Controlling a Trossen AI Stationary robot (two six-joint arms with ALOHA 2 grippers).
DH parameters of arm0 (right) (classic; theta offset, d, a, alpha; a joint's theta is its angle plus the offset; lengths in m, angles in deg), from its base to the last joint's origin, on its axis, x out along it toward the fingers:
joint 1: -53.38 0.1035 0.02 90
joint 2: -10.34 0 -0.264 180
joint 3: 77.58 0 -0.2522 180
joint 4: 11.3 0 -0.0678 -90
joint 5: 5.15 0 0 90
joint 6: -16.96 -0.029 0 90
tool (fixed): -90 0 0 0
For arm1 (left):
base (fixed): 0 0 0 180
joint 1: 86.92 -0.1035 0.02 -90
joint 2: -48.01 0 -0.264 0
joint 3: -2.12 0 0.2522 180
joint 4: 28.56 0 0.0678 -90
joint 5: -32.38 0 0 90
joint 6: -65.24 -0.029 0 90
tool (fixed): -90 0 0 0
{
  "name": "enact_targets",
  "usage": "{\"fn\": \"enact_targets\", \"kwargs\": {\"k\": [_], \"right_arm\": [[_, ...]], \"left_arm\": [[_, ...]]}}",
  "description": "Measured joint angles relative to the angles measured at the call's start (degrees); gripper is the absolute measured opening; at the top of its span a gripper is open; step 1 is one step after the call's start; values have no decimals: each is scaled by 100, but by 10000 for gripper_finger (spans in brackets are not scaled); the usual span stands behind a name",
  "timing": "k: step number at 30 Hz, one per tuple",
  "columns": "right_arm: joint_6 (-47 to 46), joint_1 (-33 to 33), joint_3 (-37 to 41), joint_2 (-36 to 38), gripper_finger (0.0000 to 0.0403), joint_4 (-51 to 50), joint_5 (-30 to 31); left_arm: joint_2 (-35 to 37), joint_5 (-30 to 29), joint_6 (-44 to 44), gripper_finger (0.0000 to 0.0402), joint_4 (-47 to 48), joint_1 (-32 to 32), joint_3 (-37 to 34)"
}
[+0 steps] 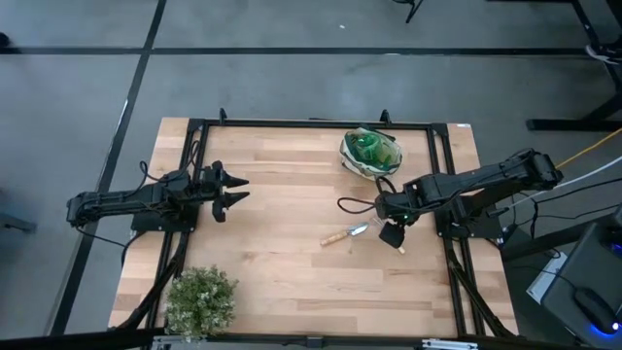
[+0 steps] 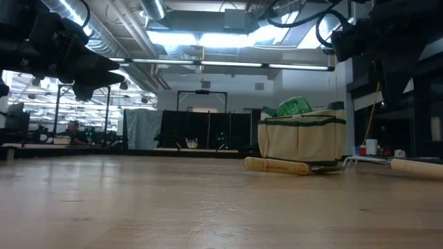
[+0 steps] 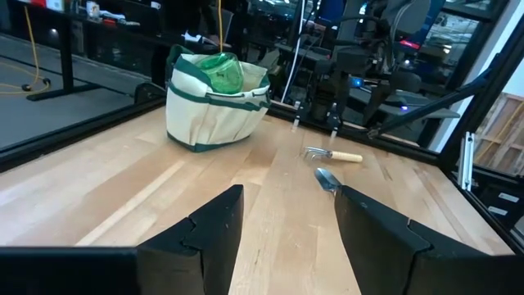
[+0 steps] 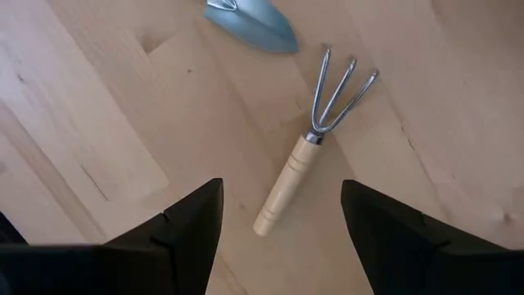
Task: Pick & Place Garden tools in Gardening bag
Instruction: Put the mini rake into the white bag
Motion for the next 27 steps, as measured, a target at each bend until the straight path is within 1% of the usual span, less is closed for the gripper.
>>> {"fn": "enact_targets", "kwargs": {"k": [4, 9, 12, 19, 25, 27], "right_arm": [[4, 0, 16, 0, 252, -6, 80], [-213, 66, 423, 2, 252, 31, 41], [-383, 156, 714, 2, 252, 224, -94], [-699, 221, 1110, 2, 252, 1026, -46], [-961, 221, 1204, 2, 252, 1334, 598], [-984, 221, 1270, 2, 252, 1416, 660]], "left_arm": [[0, -2, 0, 191, 0, 0, 0], [0, -2, 1, 190, 0, 0, -2], [0, -2, 2, 191, 0, 0, -2], [0, -3, 2, 191, 0, 0, -2], [-1, -4, 2, 190, -2, 0, -2], [-2, -4, 1, 190, -2, 2, -2]]}}
